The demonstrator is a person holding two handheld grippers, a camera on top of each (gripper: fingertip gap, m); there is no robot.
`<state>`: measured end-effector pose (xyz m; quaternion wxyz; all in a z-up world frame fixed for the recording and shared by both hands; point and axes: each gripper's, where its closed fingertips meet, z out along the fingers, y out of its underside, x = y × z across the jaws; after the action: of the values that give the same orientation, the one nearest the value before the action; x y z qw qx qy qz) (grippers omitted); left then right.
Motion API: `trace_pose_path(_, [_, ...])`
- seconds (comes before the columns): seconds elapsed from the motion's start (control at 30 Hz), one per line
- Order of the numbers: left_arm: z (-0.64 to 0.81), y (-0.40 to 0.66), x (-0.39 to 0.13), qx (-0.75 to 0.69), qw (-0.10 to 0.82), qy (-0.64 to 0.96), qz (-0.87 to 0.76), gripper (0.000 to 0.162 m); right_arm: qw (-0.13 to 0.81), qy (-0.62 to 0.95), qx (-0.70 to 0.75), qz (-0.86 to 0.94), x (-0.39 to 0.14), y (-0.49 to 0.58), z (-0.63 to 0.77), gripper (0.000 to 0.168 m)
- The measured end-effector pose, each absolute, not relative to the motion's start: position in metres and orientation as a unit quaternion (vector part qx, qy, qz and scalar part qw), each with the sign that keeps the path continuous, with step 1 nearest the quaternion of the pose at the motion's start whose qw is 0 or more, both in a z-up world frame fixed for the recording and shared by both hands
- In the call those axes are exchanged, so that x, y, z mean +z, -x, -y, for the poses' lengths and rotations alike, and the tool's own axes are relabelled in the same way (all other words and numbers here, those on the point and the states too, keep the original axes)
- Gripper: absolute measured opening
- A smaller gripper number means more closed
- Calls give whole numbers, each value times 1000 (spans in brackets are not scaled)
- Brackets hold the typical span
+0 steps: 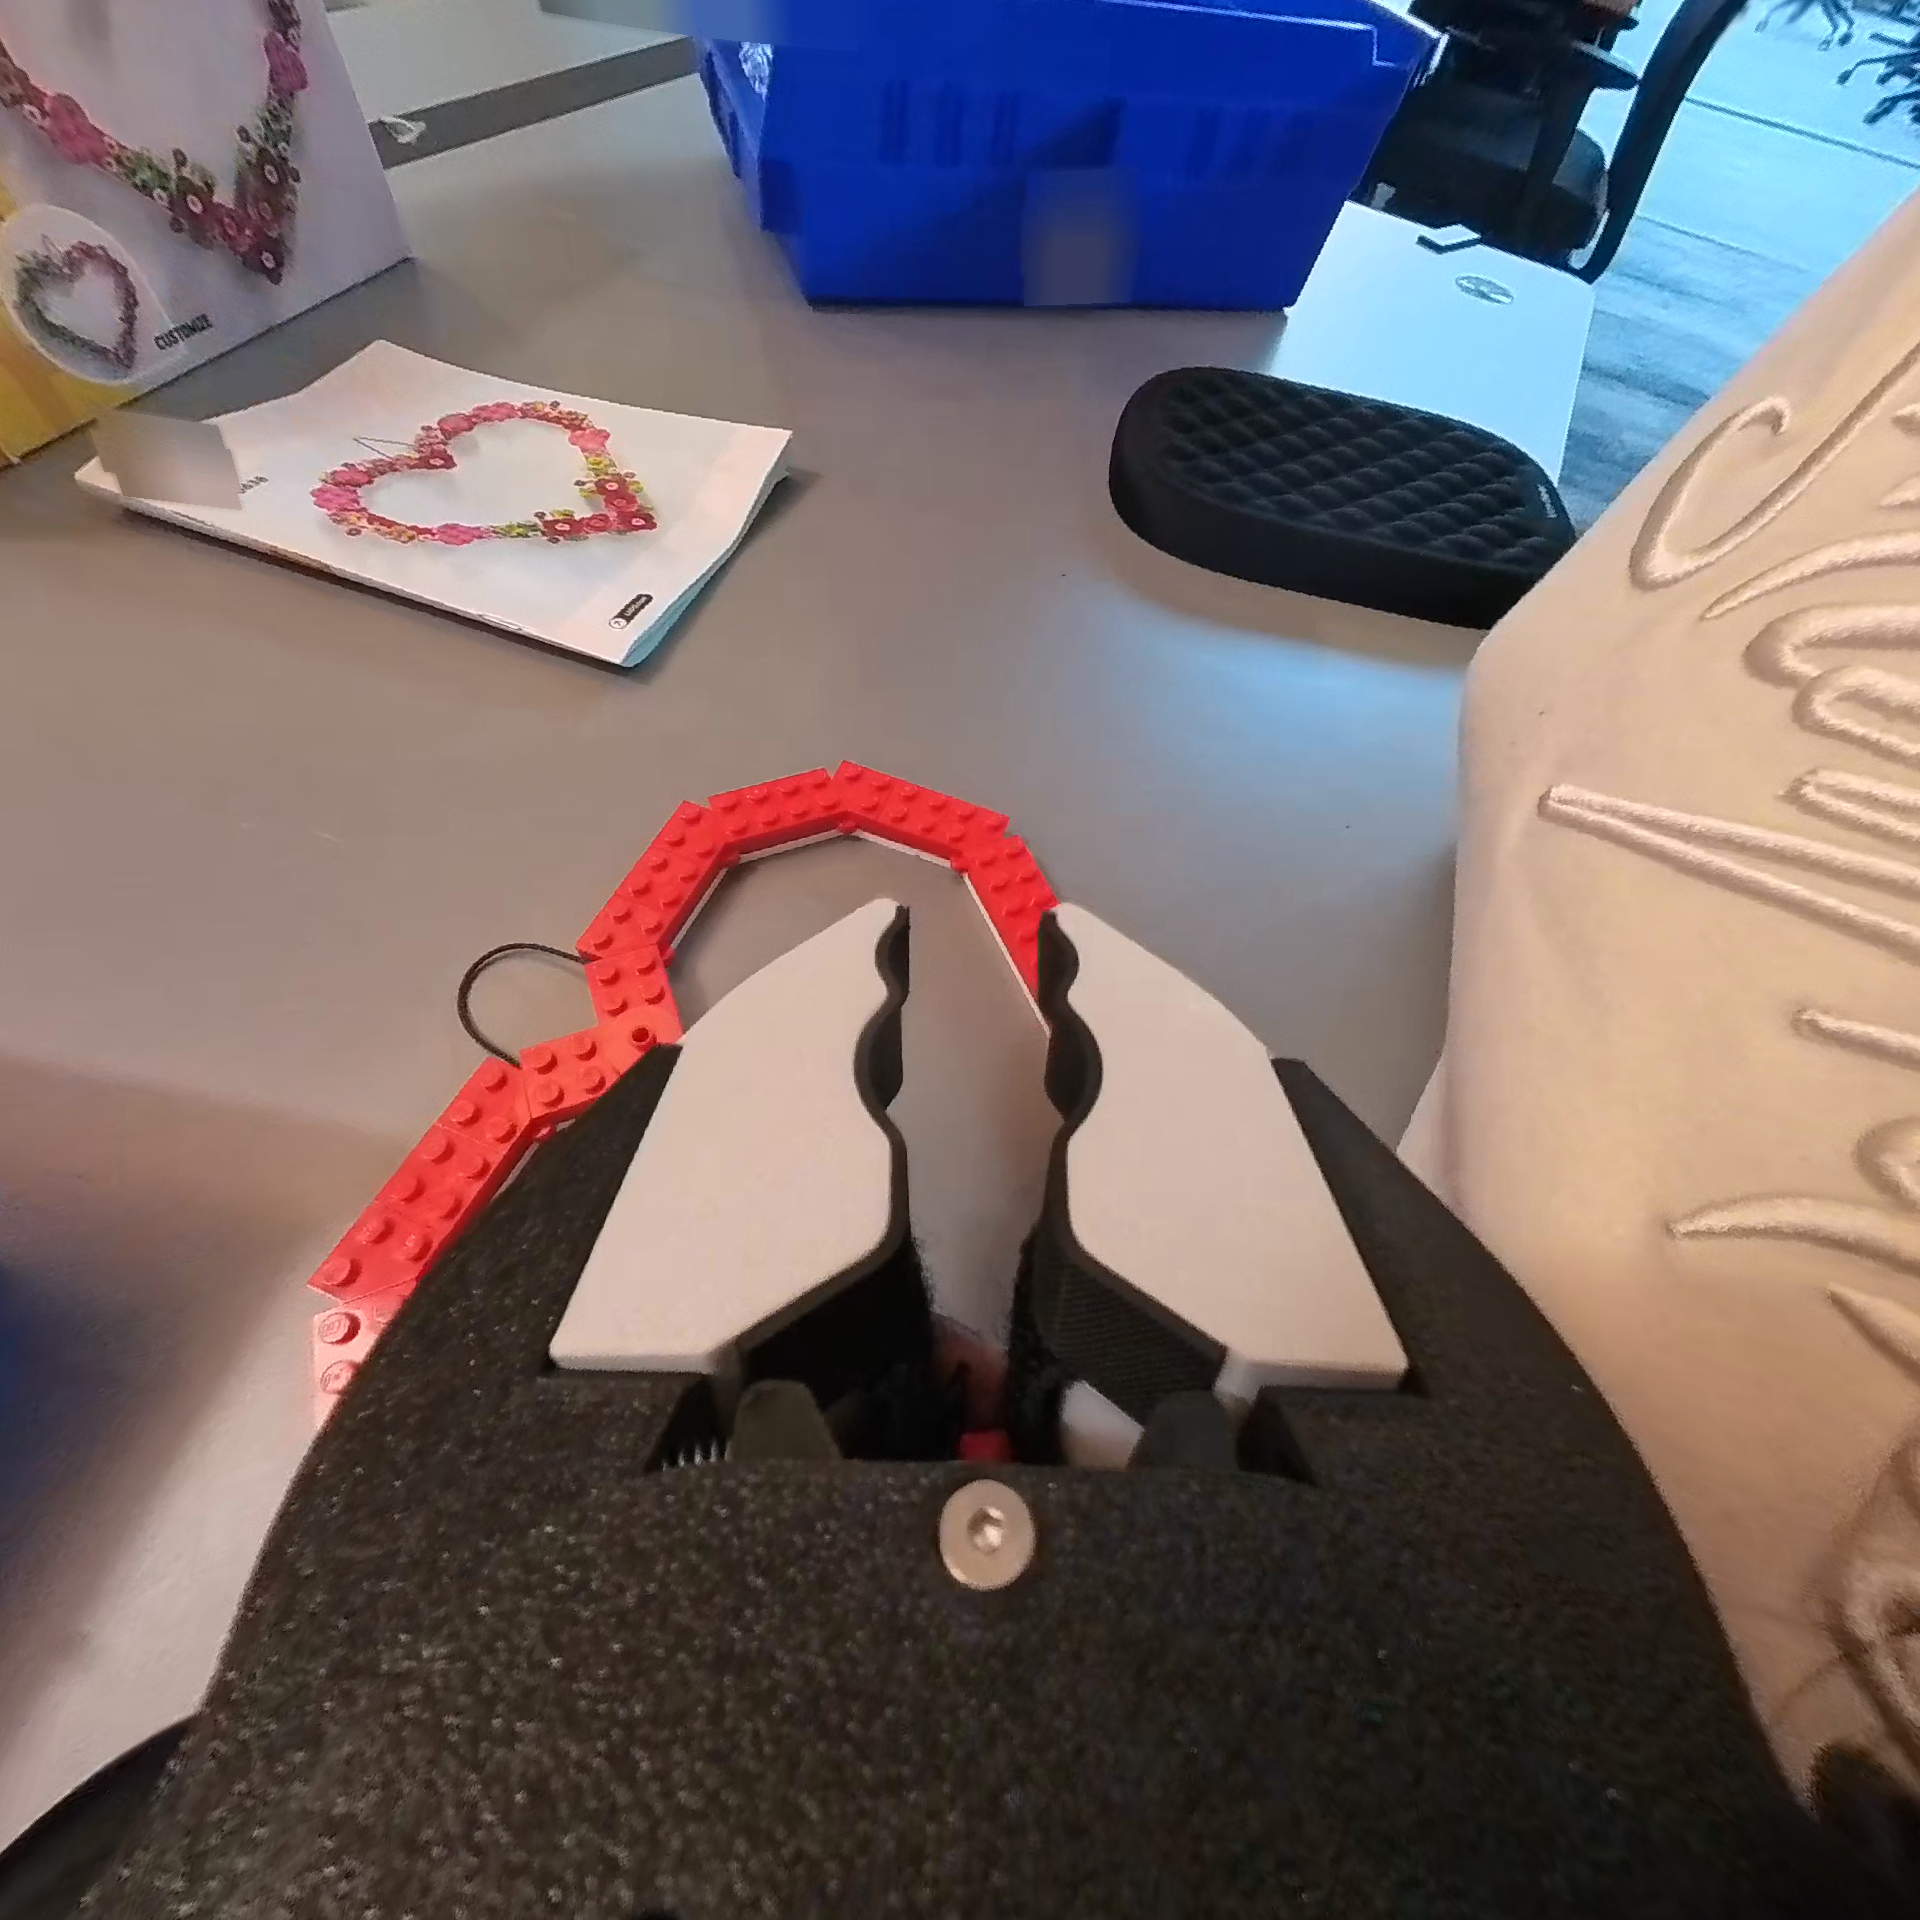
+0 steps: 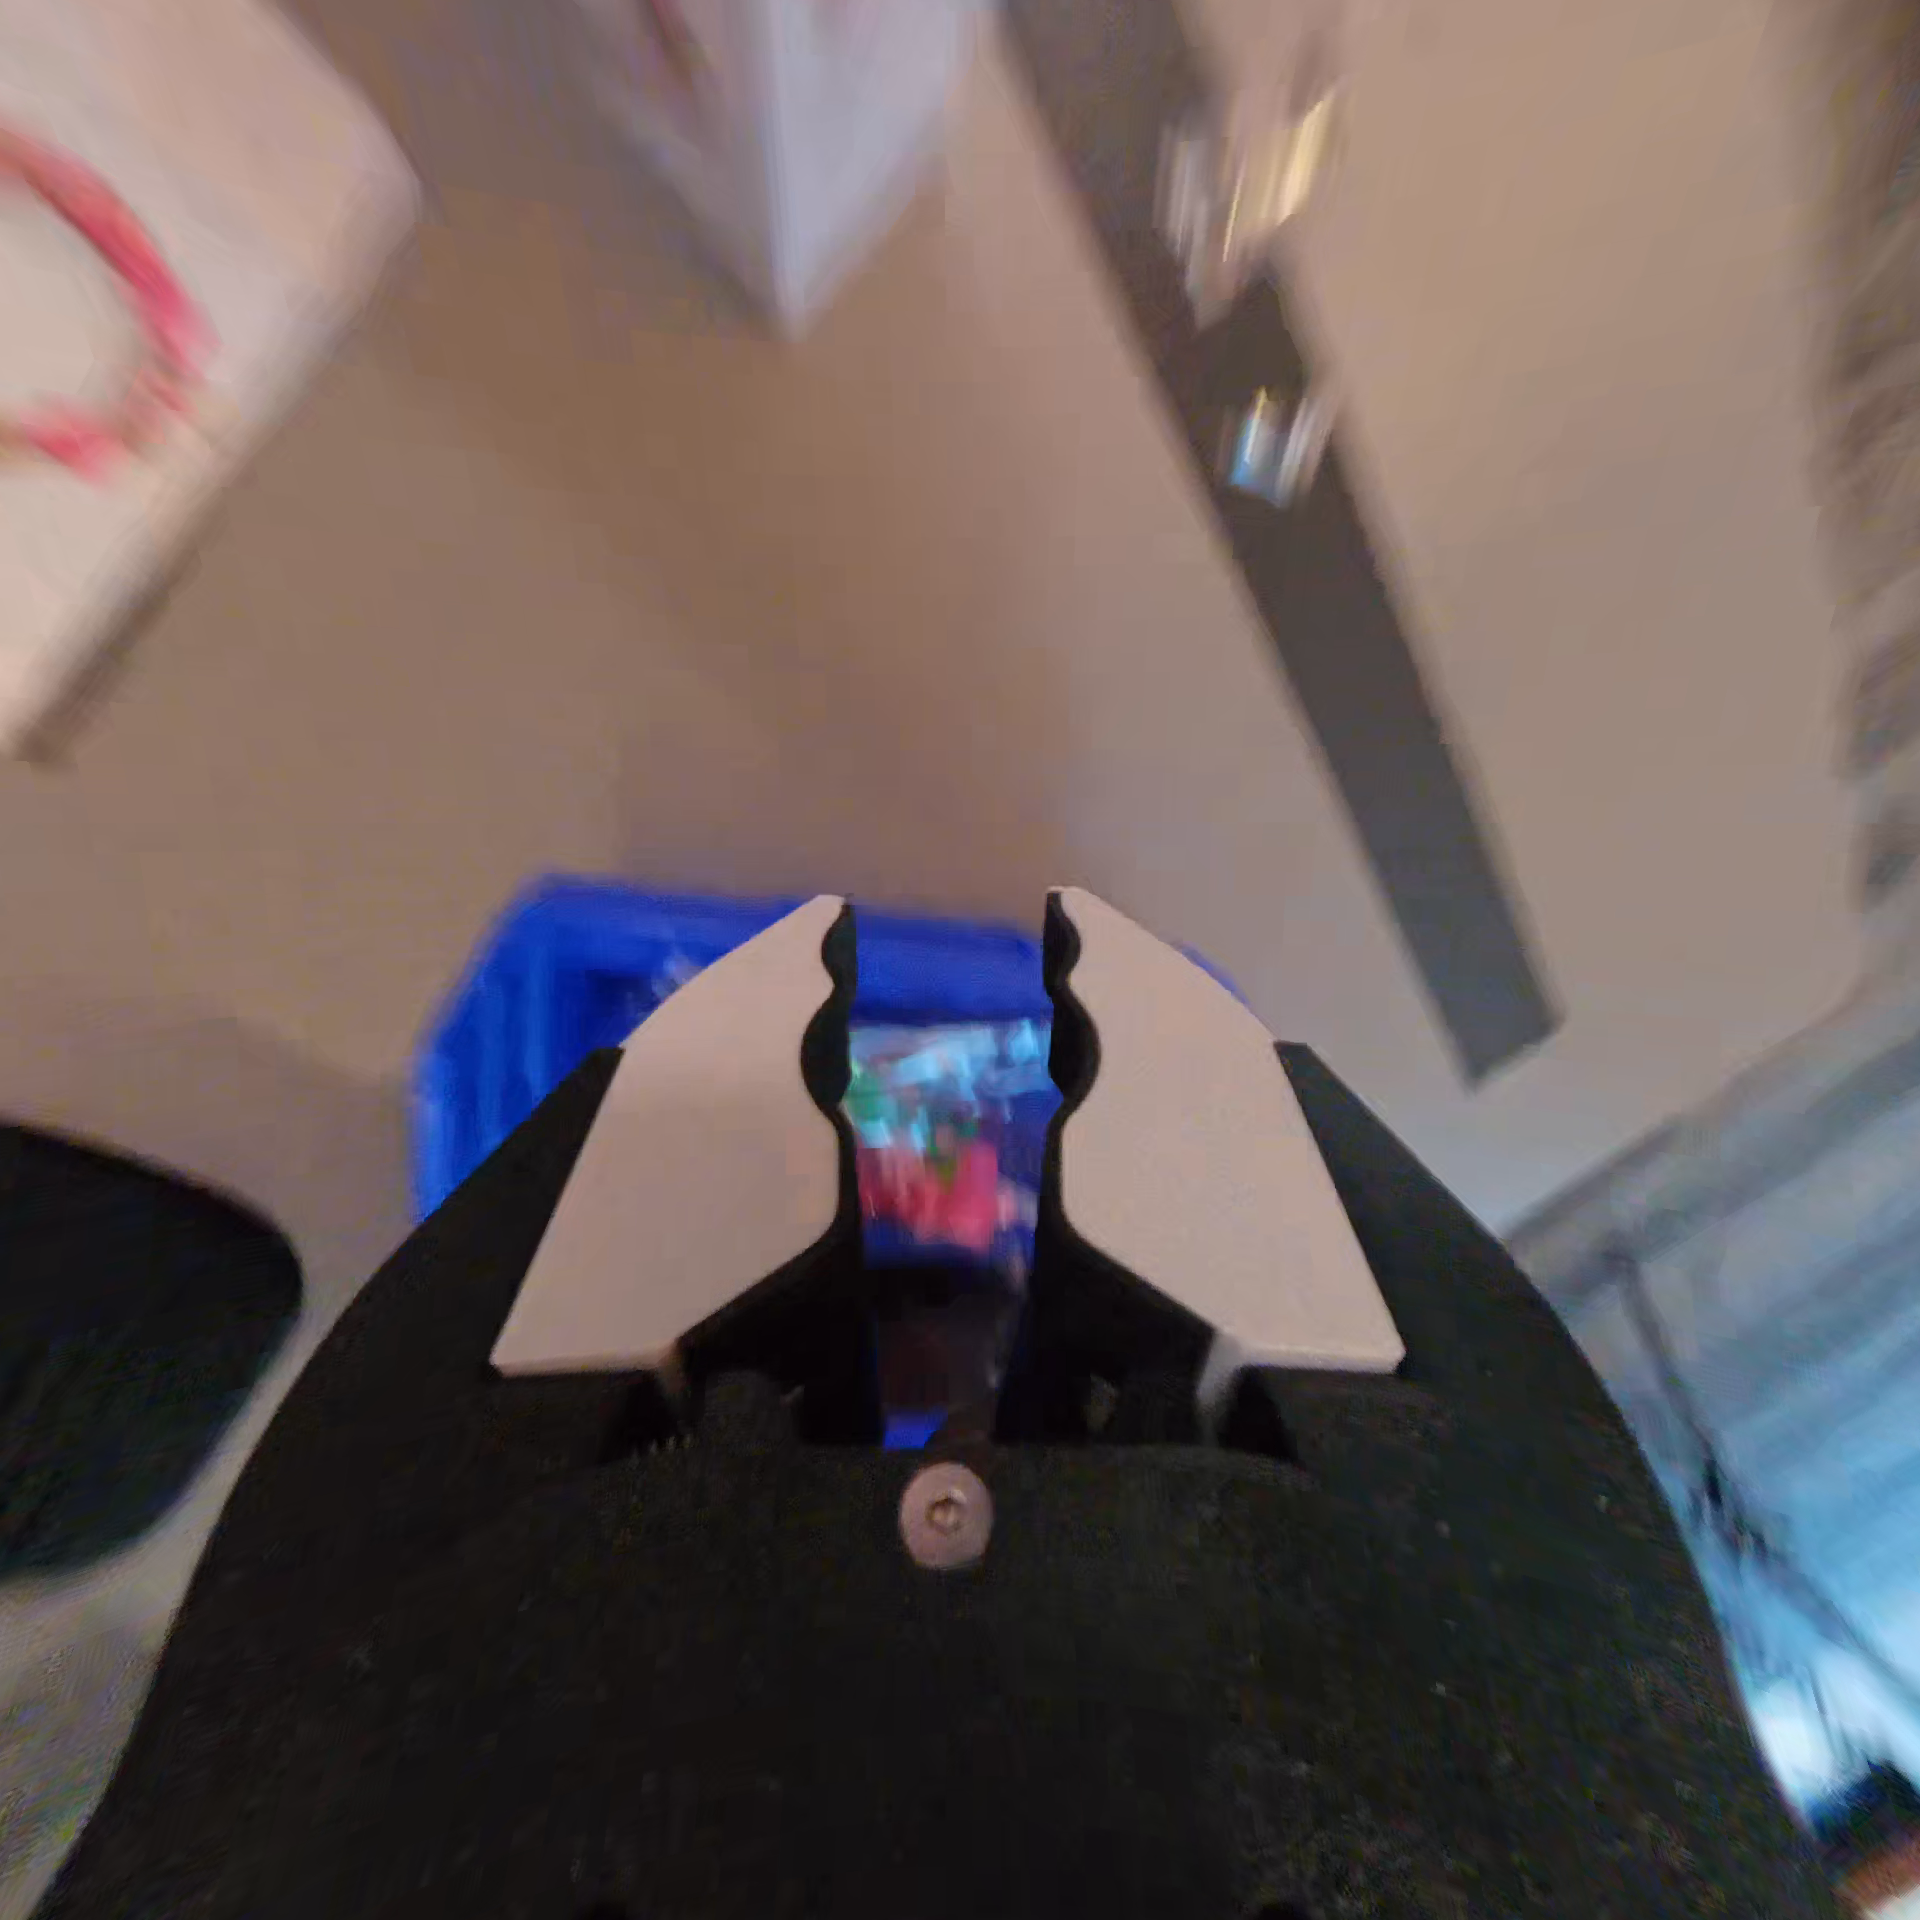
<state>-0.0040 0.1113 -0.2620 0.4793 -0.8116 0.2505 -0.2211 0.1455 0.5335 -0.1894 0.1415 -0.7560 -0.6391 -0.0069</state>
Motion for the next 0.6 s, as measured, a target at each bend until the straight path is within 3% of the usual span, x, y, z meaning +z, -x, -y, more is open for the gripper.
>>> trace_pose_path(0.07, [-110, 4, -264, -219, 472, 814, -259, 23, 262, 689, 107, 667, -154, -100, -482, 41])
trace_pose_path(0.13, [-108, 5, -265, -211, 464, 817, -268, 23, 287, 613, 234, 697, -145, -71, -395, 46])
trace_pose_path(0.23, [-100, 4, -264, -204, 442, 825, -285, 23, 228, 492, 362, 758, -182, -55, -249, 37])
trace_pose_path(0.33, [-91, -3, -269, -193, 414, 835, -308, 23, 163, 384, 385, 823, -242, -52, -142, 24])
trace_pose_path(0.43, [-85, -15, -276, -187, 401, 837, -321, 24, 162, 325, 344, 866, -276, -42, -114, 20])
trace_pose_path(0.6, [-88, -21, -287, -159, 394, 851, -309, 24, 134, 304, 394, 857, -283, -25, -101, 12])
